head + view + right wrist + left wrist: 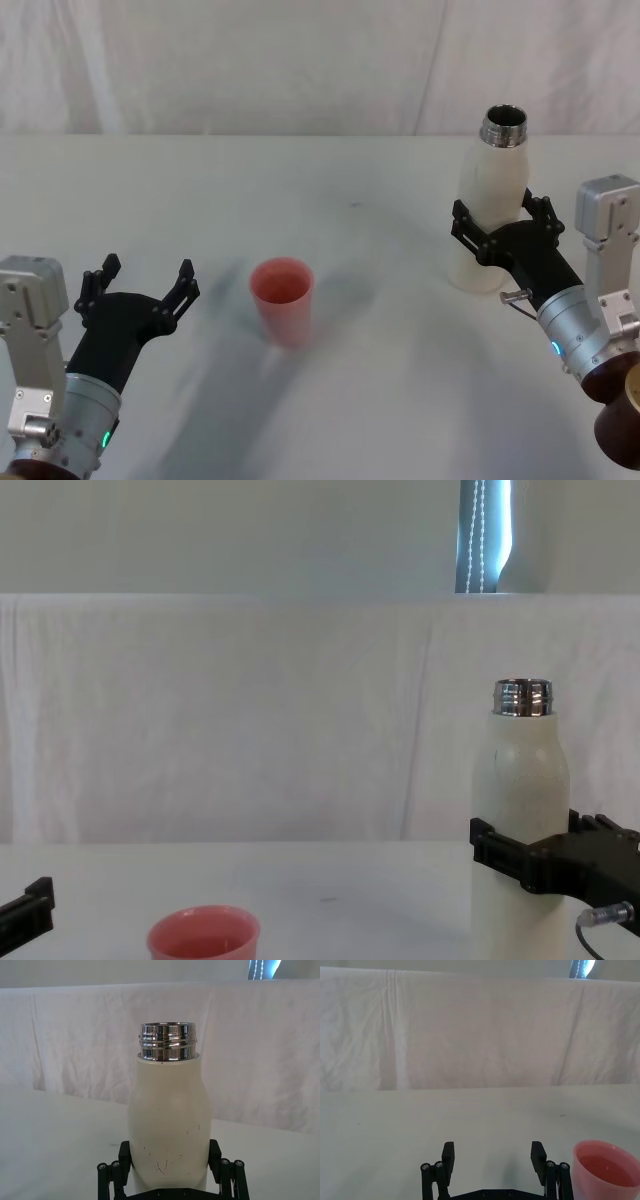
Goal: Grasp the thermos with one hand and pour water into the cup lid.
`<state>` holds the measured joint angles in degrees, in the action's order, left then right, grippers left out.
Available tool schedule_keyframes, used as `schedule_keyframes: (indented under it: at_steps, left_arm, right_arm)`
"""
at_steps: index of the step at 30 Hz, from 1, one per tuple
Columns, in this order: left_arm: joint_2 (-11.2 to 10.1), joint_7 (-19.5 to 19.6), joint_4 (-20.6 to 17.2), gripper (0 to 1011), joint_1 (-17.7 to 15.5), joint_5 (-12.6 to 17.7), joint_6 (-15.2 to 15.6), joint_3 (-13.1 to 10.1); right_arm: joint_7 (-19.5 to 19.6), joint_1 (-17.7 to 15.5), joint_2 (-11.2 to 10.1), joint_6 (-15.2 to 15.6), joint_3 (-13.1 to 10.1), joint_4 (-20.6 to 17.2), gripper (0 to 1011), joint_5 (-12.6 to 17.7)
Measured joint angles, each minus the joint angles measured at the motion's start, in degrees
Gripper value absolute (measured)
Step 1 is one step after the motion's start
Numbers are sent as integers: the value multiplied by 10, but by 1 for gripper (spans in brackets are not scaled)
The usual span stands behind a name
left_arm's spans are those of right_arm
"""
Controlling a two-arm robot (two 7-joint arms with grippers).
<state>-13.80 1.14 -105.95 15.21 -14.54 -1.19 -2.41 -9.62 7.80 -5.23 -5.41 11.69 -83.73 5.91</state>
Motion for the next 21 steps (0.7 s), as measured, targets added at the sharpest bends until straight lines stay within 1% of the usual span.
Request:
schedule_keyframes:
  at_steps: [18,21]
  left_arm:
    - [0,0,0,1001,0,0,0,0]
    - [0,0,0,1001,0,0,0,0]
  right_arm:
    - [0,0,0,0,0,0,948,-1]
    - [0,0,0,-1,0,-1,969,-1]
